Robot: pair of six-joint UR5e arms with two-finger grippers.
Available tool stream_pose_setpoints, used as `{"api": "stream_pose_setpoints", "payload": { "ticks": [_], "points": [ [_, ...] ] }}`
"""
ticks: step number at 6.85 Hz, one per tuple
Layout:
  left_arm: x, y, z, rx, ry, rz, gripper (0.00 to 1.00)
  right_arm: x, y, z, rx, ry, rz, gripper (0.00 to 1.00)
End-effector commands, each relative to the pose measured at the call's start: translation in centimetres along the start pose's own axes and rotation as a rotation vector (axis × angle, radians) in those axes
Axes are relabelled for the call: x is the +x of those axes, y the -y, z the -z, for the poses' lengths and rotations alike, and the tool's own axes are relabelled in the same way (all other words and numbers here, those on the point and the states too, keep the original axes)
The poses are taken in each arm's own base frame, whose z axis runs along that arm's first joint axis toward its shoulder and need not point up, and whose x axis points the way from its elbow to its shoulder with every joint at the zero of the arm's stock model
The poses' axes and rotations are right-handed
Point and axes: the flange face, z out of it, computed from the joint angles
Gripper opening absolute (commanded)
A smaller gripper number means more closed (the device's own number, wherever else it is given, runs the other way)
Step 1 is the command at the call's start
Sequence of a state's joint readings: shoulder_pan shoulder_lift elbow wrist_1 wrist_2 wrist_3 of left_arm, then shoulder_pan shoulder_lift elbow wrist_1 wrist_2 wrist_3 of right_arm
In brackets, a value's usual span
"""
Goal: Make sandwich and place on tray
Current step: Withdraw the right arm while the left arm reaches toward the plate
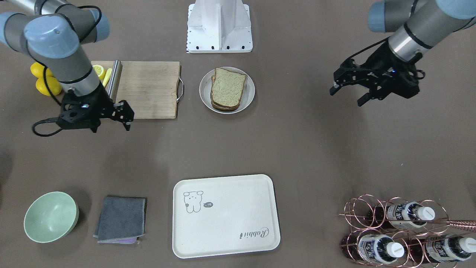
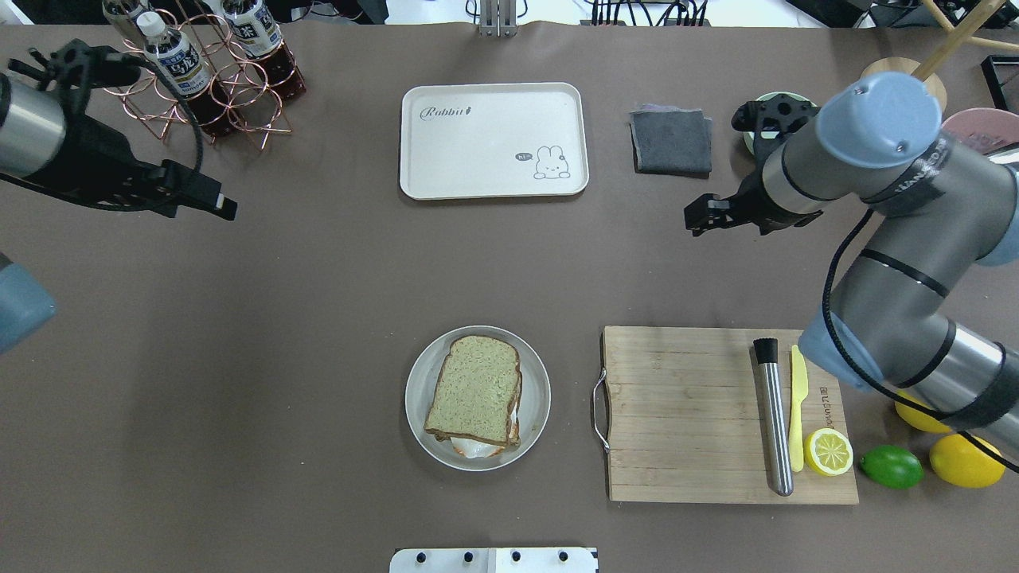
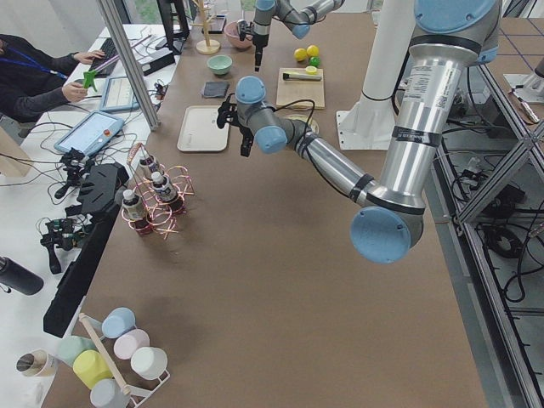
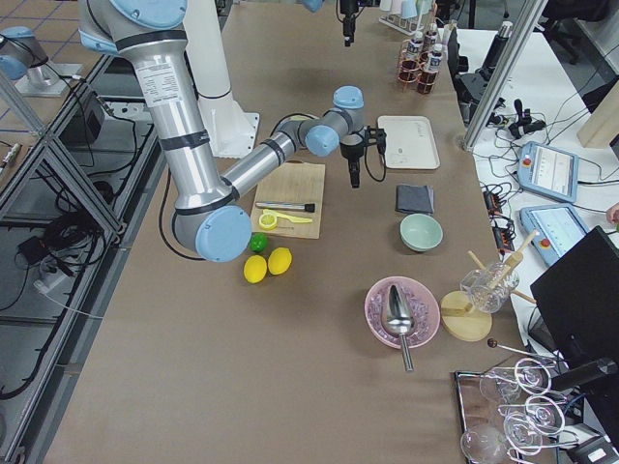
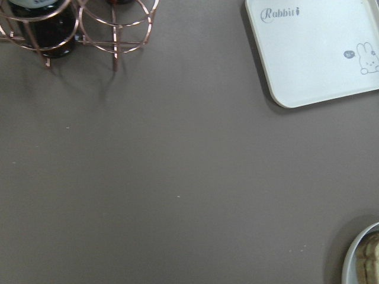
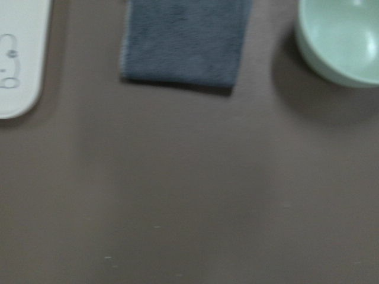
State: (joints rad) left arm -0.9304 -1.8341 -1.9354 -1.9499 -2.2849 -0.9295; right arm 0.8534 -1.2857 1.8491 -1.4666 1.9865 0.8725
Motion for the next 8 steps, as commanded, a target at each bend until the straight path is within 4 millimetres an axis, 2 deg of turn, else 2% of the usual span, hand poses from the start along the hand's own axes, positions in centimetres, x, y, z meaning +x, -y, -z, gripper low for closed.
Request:
{"api": "stream_pose_setpoints", "payload": {
  "ticks": [1,2,3,4,5,6,7,8],
  "points": [
    [7.5,-1.6,-4.8,0.013,-0.008,0.048,0.98,13.9,0.8,1.6,-0.049,-0.067,0.106,1.00],
    [9.2,-1.6,-5.9,0.022,-0.008,0.062,0.98,19.6,0.9,2.8,-0.059,-0.099,0.163,1.00],
    [9.8,-1.1,-6.6,0.023,-0.007,0.087,0.98,24.7,1.4,5.6,-0.086,-0.076,0.182,1.00],
    [10.4,-2.4,-8.1,-0.007,-0.006,0.082,0.98,29.2,1.1,8.0,-0.116,-0.045,0.208,1.00],
    [11.5,-3.9,-10.1,-0.013,0.008,0.064,0.98,32.5,0.0,9.2,-0.121,-0.009,0.276,1.00],
    [12.9,-6.1,-12.1,-0.022,0.011,0.045,0.98,35.6,-1.5,8.2,-0.150,-0.013,0.250,1.00],
    [13.6,-7.2,-13.0,-0.042,0.008,0.064,0.98,40.1,-2.7,7.1,-0.179,-0.023,0.167,1.00],
    [14.2,-8.5,-14.1,-0.045,0.015,0.064,0.98,43.2,-3.3,6.6,-0.193,-0.041,0.121,1.00]
  ]
}}
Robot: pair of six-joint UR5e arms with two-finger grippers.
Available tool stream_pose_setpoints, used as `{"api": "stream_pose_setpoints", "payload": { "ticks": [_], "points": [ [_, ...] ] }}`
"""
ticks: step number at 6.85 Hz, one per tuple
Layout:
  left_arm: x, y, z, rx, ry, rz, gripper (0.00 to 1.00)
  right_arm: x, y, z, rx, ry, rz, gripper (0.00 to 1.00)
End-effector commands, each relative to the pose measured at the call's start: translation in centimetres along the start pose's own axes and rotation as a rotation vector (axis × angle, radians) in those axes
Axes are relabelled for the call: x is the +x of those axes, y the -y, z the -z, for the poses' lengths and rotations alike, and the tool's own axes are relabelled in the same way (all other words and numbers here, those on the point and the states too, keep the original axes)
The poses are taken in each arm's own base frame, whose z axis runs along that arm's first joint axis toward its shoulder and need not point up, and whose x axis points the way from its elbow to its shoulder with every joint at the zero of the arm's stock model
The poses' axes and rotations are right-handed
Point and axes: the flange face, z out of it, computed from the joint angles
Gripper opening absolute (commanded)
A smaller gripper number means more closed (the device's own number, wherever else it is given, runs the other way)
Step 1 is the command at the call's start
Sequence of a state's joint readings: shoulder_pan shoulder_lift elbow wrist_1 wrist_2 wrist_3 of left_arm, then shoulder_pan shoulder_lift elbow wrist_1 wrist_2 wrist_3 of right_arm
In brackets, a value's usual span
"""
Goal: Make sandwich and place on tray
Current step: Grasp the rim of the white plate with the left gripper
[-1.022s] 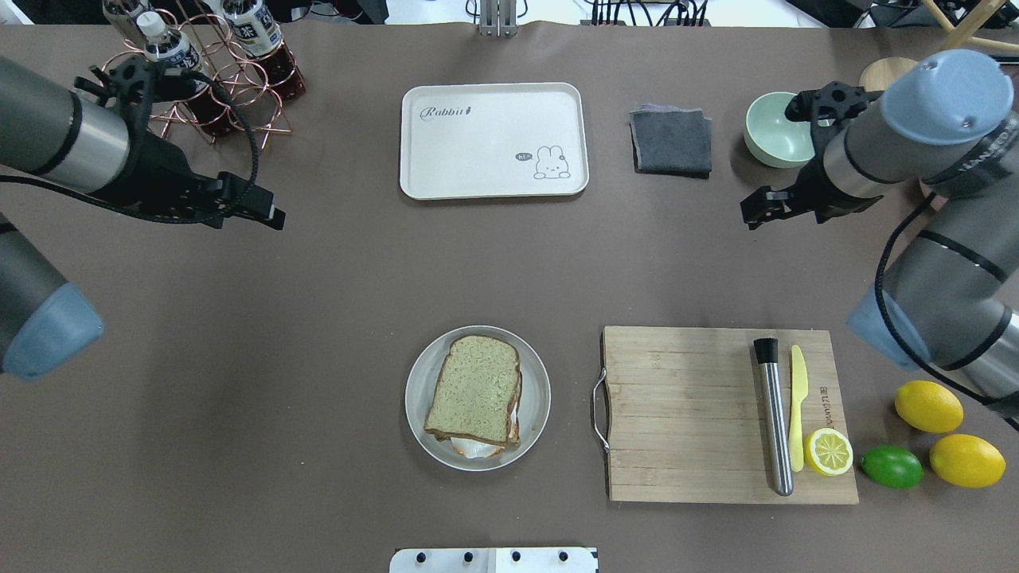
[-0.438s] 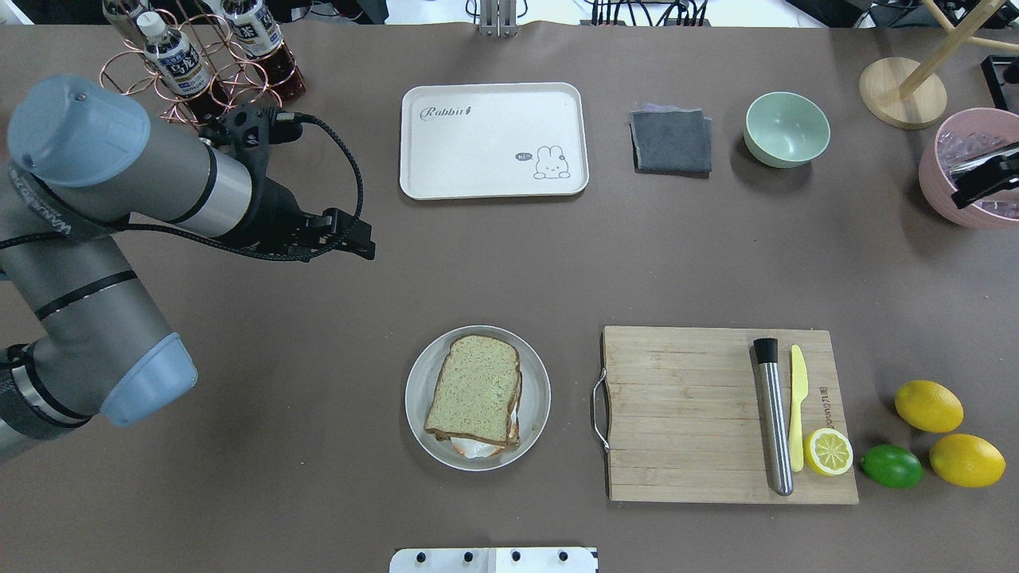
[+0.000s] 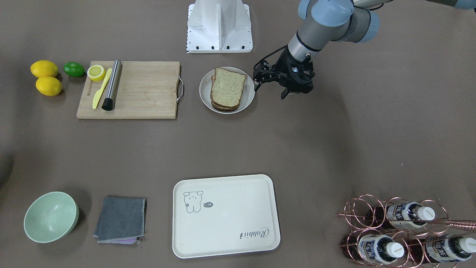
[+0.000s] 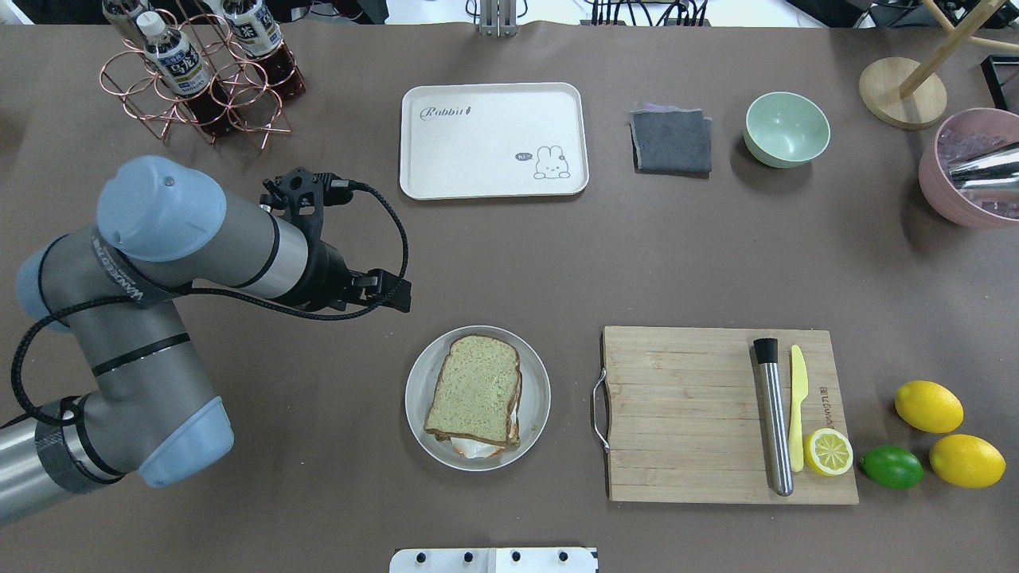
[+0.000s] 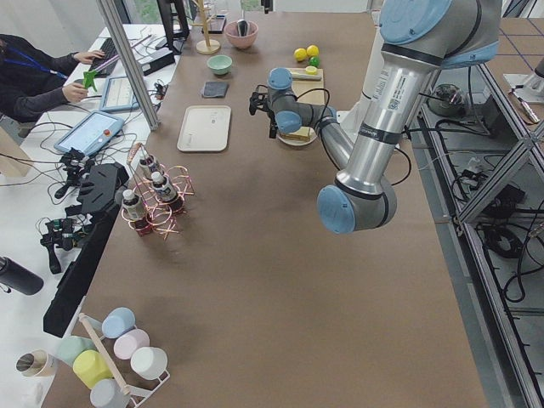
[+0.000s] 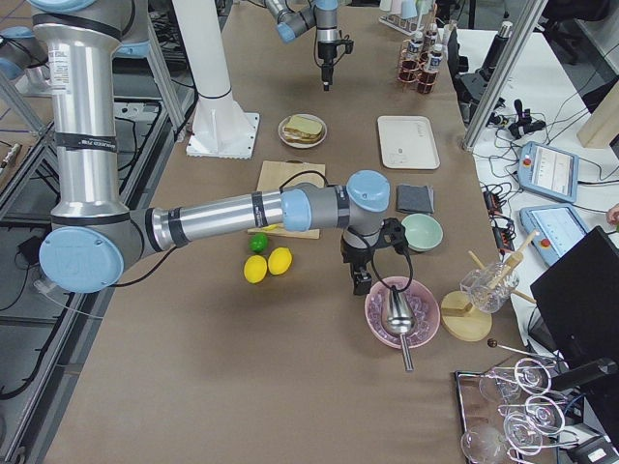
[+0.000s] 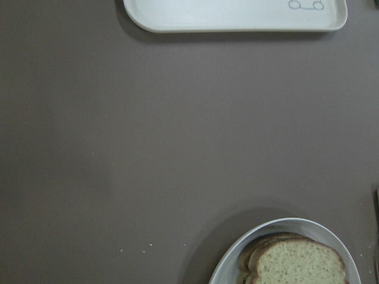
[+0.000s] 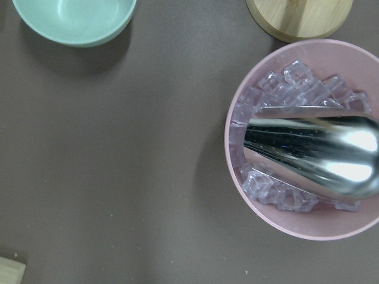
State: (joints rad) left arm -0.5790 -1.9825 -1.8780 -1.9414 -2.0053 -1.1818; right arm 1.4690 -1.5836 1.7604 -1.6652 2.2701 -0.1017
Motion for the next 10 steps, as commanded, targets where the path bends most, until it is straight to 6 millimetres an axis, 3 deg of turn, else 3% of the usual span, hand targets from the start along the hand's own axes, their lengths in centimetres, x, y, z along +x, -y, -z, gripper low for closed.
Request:
{"api": "stream_pose_setpoints", "payload": {
  "ticks": [1,2,3,4,7,10],
  "points": [
    [1.0,-2.5,-2.4,-0.005,0.016,-0.008,0.97,5.4,-2.7,-1.6,-0.034,-0.007,-0.094,1.00],
    [0.9,-2.8,-2.9,-0.008,0.022,-0.008,0.90,6.0,-3.7,-1.4,-0.024,0.002,-0.115,1.00],
    [1.3,-4.1,-3.8,-0.035,0.023,-0.018,0.65,6.1,-3.6,-1.3,-0.023,-0.008,-0.115,1.00],
    [1.3,-4.8,-5.0,-0.050,0.025,-0.024,0.54,6.2,-3.7,-1.2,-0.022,-0.008,-0.116,1.00],
    [0.8,-6.4,-7.8,-0.026,0.013,-0.053,0.52,6.8,-4.3,-1.4,-0.025,-0.006,-0.131,1.00],
    [0.3,-6.7,-8.9,-0.035,0.028,-0.050,0.49,6.8,-4.4,-1.5,-0.028,-0.007,-0.133,1.00]
  ]
}}
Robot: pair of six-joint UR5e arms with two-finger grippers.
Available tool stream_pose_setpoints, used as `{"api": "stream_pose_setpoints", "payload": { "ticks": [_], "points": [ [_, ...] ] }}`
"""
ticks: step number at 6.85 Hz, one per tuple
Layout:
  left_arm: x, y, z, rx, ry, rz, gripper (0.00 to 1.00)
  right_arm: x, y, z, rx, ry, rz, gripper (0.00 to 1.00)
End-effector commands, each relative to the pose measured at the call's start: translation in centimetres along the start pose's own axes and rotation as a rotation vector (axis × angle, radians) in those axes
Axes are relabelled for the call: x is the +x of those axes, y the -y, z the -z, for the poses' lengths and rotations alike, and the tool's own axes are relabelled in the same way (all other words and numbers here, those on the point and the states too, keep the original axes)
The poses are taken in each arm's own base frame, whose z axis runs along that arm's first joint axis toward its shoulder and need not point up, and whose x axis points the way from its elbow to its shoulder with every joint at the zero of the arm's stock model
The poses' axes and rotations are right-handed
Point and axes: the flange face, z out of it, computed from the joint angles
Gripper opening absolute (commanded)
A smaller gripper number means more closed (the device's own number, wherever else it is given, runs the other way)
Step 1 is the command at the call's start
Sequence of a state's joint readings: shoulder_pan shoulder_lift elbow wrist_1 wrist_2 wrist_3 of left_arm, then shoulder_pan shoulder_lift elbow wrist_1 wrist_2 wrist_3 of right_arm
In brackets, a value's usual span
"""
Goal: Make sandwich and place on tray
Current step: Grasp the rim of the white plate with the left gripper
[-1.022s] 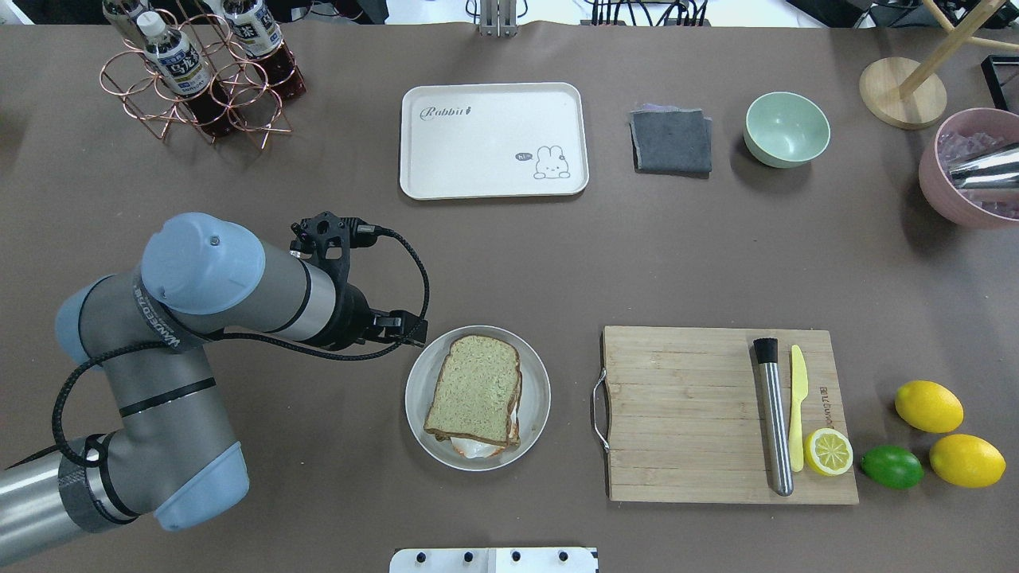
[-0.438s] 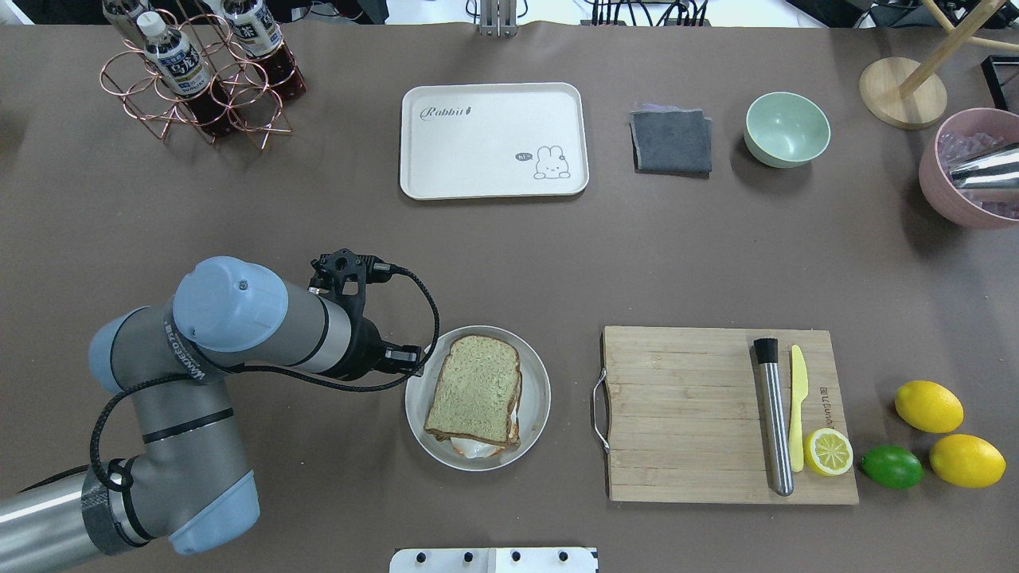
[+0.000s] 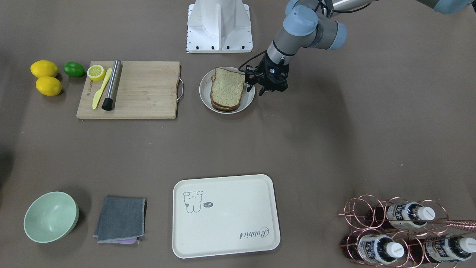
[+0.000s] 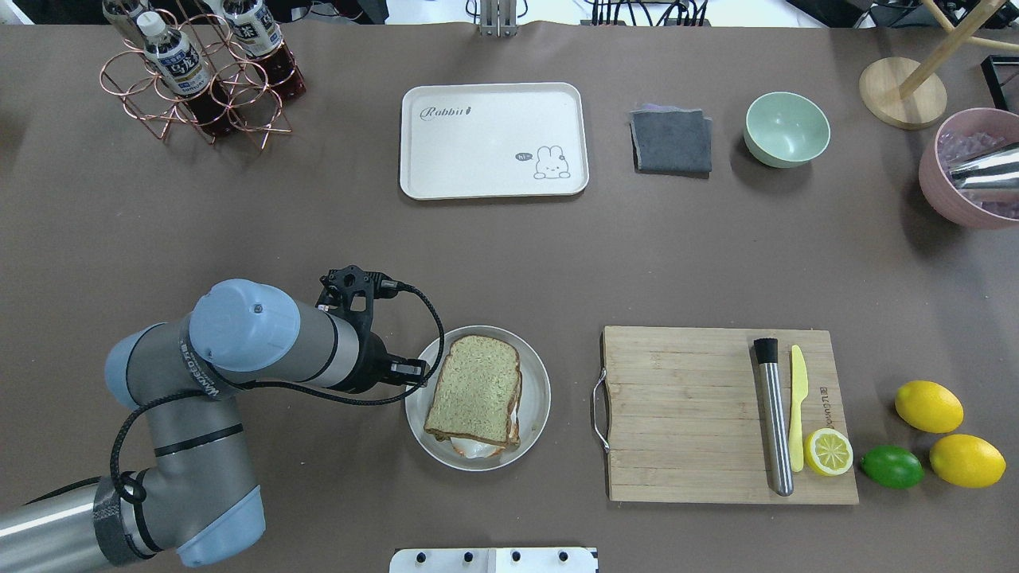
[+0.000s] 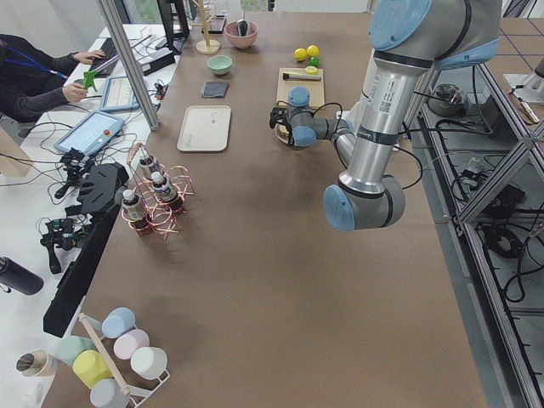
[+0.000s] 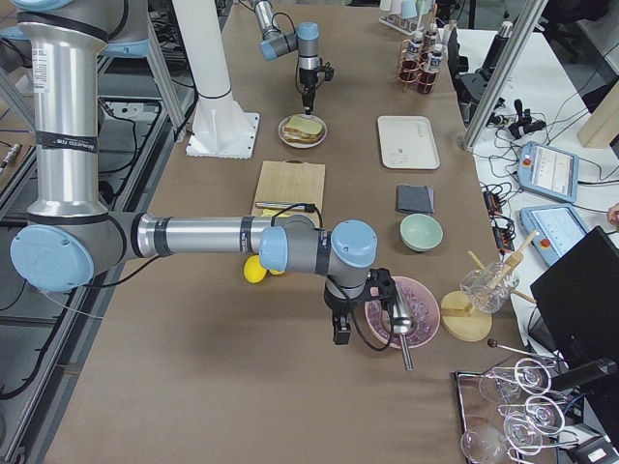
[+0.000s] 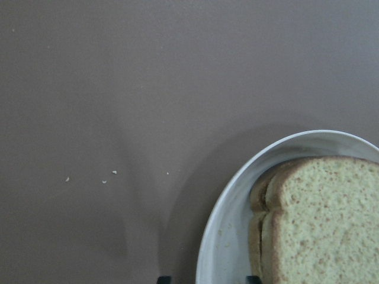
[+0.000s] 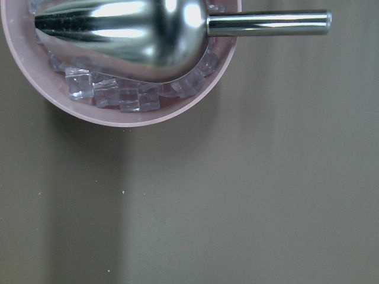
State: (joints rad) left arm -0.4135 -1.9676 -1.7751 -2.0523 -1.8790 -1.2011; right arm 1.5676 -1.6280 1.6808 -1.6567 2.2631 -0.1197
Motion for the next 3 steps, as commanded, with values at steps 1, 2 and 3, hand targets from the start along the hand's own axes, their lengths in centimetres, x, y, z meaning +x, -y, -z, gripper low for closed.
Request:
{"api": "stream_pose_setpoints", "payload": {
  "ticks": [1,2,3],
  "points": [
    [-0.12,-0.23,-0.53,-0.006,0.006,0.000,0.47,0.07,-0.06,-0.08,-0.002,0.000,-0.003,1.00],
    [-0.21,-0.31,-1.05,-0.011,0.011,0.000,0.44,0.03,0.01,-0.02,0.000,0.000,-0.004,1.00],
    [-0.18,-0.35,-1.20,-0.013,0.012,0.000,0.44,0.03,0.01,-0.02,0.000,0.000,-0.007,1.00]
  ]
}}
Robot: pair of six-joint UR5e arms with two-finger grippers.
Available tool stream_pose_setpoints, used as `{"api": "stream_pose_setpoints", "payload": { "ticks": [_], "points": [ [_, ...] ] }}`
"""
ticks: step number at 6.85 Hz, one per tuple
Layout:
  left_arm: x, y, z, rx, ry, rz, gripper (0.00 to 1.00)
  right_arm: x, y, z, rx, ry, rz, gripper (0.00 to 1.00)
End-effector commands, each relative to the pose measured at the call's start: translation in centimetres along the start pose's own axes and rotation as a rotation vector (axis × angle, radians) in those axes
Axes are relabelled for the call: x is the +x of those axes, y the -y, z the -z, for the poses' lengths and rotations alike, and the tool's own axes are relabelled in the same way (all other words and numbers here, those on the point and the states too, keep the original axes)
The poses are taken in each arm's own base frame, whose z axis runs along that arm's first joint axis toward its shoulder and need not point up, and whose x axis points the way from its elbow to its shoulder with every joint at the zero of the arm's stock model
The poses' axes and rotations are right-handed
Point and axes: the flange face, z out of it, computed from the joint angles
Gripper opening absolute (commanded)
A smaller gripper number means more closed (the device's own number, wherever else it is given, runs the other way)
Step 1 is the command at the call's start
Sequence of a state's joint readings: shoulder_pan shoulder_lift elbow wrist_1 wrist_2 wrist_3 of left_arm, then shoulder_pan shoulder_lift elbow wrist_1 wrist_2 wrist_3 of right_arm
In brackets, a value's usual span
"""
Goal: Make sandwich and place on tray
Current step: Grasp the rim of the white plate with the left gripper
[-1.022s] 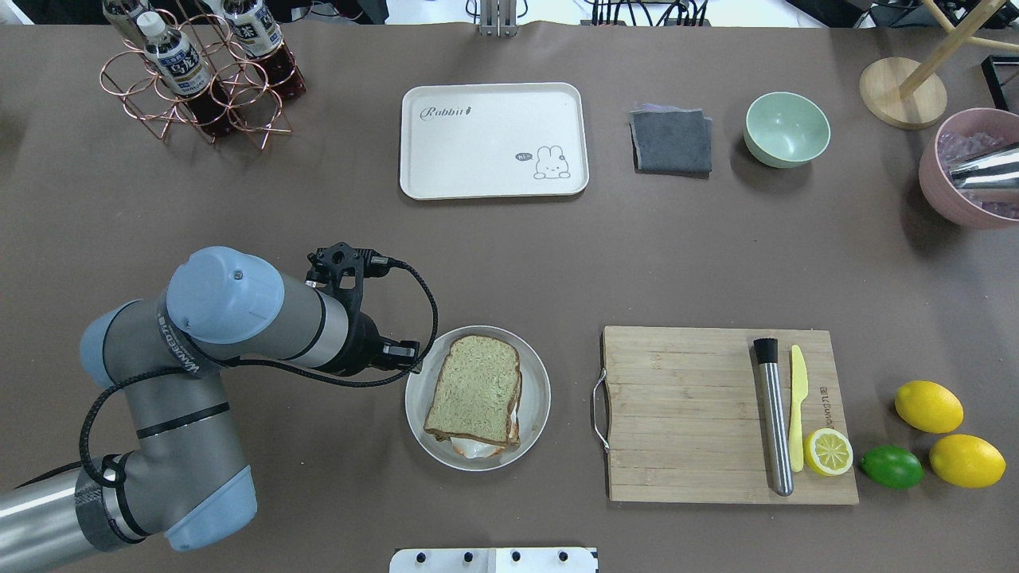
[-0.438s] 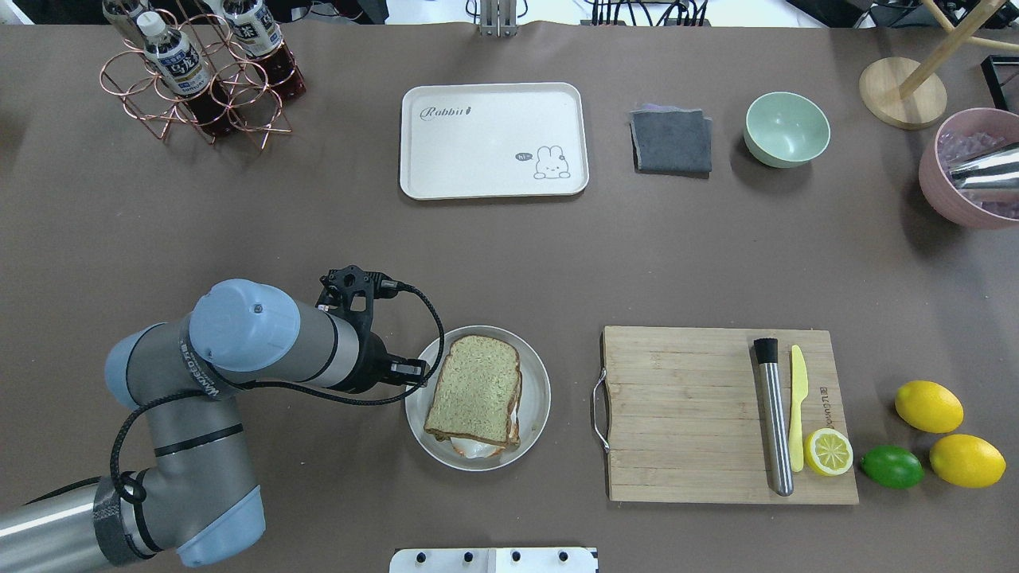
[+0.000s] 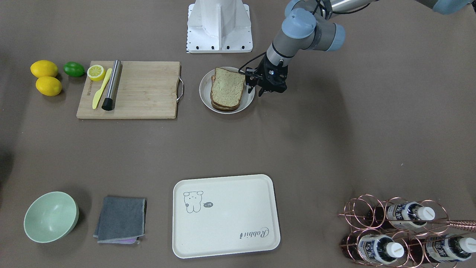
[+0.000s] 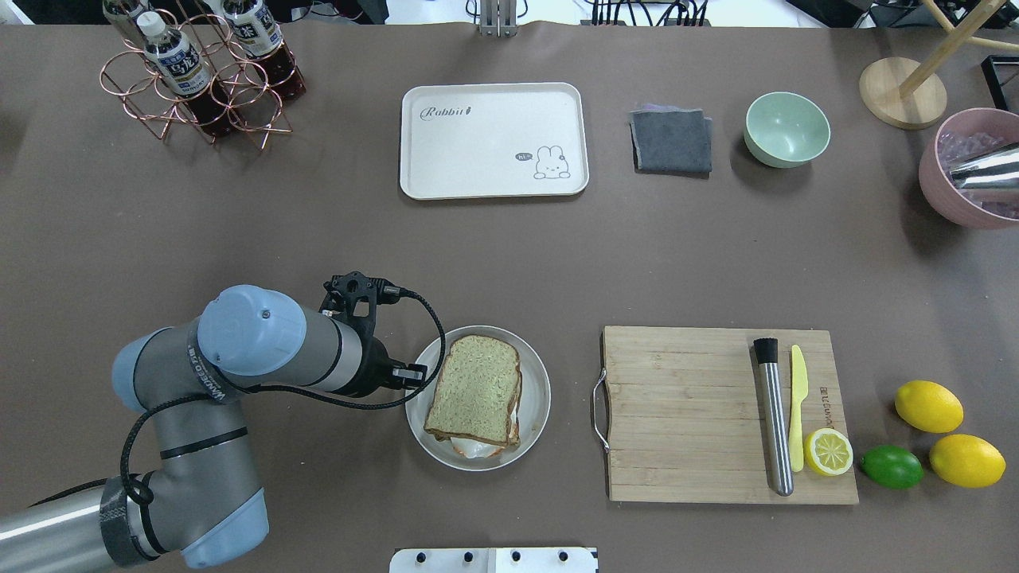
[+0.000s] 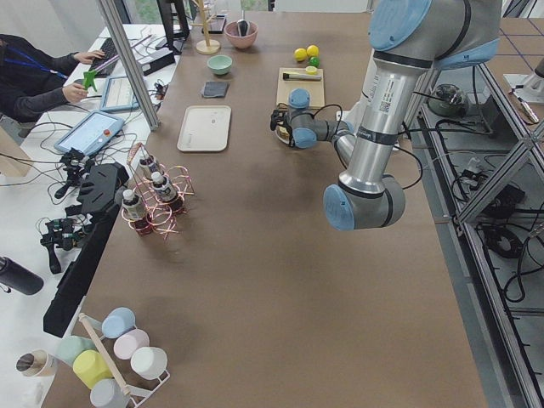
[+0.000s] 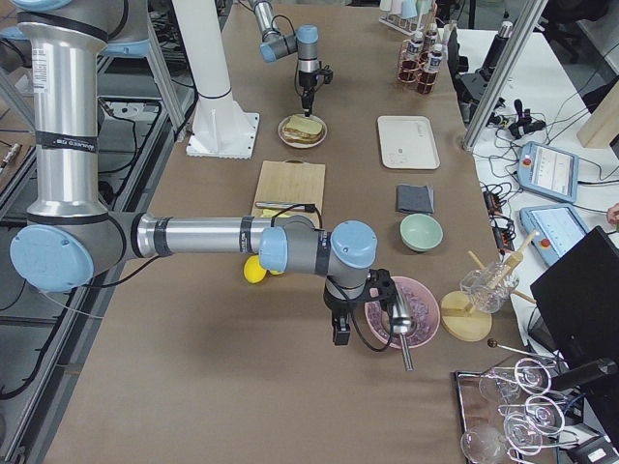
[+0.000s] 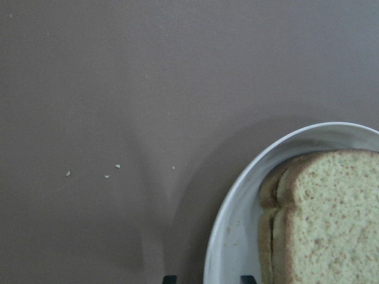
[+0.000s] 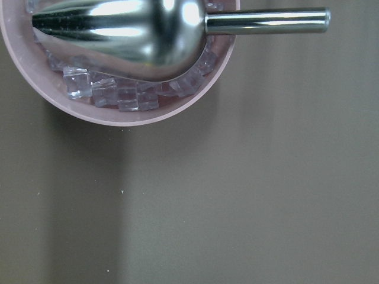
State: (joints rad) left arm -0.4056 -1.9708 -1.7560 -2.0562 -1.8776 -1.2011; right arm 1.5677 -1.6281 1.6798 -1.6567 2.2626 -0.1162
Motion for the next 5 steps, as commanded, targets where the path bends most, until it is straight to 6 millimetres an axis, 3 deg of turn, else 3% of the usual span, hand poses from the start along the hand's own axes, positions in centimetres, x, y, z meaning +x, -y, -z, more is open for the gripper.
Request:
{"api": "stream_pose_setpoints", "payload": {
  "ticks": [1,3,5],
  "points": [
    [-0.05,-0.17,-0.33,-0.005,0.003,-0.002,0.44,-0.05,0.10,0.07,0.002,0.000,-0.003,1.00],
    [0.07,-0.05,-0.55,-0.005,0.005,-0.001,0.39,-0.05,0.10,0.08,0.002,0.000,-0.003,1.00],
    [-0.12,-0.09,-0.60,-0.005,0.008,-0.002,0.00,-0.11,0.25,0.19,0.004,-0.002,-0.002,1.00]
  ]
}}
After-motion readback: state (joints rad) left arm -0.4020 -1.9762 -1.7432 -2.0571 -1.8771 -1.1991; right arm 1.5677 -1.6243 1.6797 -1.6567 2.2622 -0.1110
